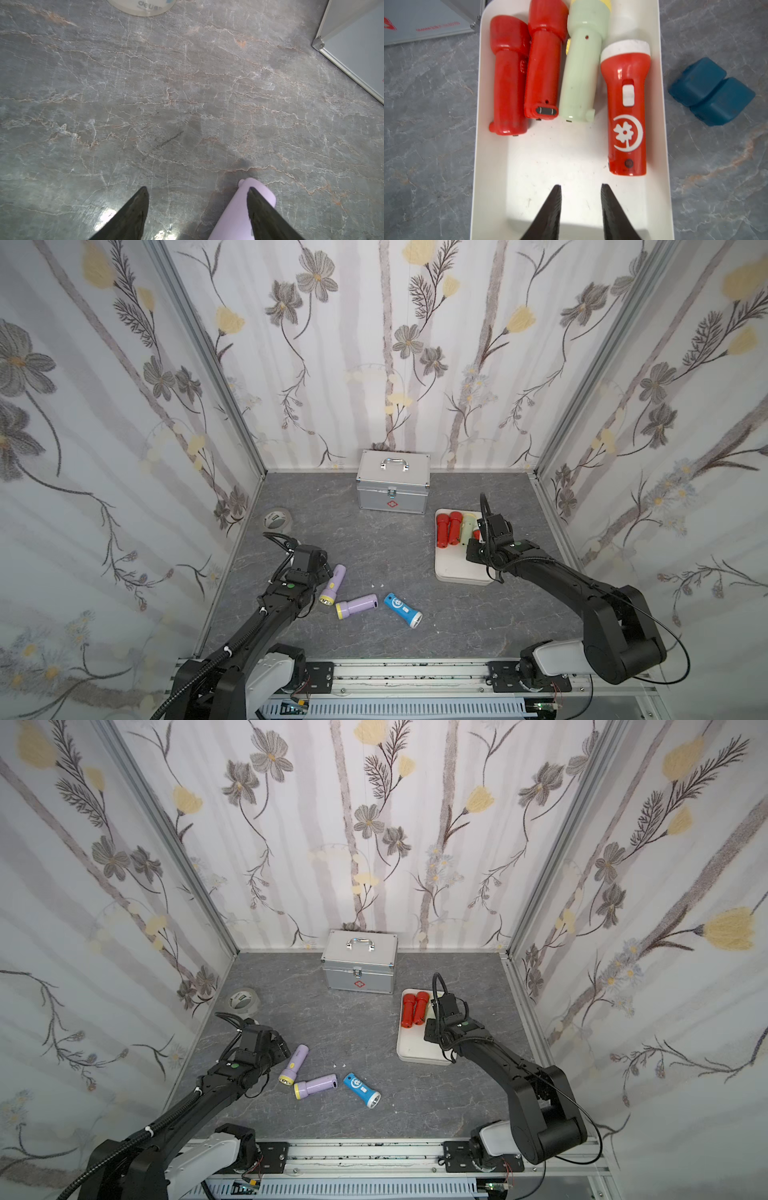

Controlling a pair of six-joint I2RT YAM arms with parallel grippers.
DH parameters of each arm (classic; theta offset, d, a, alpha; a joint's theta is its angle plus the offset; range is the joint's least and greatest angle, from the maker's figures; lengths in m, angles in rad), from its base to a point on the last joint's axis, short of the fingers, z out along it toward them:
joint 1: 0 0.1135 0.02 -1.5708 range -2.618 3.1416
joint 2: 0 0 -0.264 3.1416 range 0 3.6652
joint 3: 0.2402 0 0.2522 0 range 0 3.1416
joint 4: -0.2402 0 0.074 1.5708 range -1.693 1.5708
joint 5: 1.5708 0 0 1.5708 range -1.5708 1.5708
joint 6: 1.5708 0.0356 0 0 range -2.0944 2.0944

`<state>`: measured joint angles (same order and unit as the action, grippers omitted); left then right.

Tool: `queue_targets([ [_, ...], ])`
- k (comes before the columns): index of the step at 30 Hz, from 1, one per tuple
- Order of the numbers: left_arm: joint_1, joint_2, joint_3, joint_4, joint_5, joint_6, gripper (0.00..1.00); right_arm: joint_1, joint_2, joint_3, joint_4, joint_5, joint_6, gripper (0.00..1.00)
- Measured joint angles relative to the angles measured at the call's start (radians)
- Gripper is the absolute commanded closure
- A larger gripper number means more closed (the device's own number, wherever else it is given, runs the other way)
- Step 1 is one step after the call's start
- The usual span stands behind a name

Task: Put the flashlights into the storage boxes
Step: Move the storage box to the center of the board.

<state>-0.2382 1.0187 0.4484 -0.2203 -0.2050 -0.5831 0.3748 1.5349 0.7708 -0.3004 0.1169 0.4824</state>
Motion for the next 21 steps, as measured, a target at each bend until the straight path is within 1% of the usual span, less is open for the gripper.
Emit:
queue_targets([
  [4,0.000,0.000,0.000,0.000,0.003,0.000,0.24,0.000,-0.002,-0.075,0.003,-0.008,0.004,0.65],
  [8,0.000,-0.003,-0.002,0.002,0.003,0.000,0.24,-0.002,0.066,-0.080,0.018,-0.003,0.003,0.65],
  [12,0.000,-0.007,-0.002,0.004,0.003,0.000,0.24,-0.034,0.142,-0.051,0.039,0.007,0.002,0.65],
  [15,0.000,-0.008,-0.002,0.005,0.003,0.000,0.24,-0.066,0.188,0.004,0.054,0.008,-0.005,0.66],
  [21,0.000,-0.013,-0.004,0.006,0.003,0.000,0.24,-0.087,0.237,0.072,0.065,0.006,-0.016,0.66],
])
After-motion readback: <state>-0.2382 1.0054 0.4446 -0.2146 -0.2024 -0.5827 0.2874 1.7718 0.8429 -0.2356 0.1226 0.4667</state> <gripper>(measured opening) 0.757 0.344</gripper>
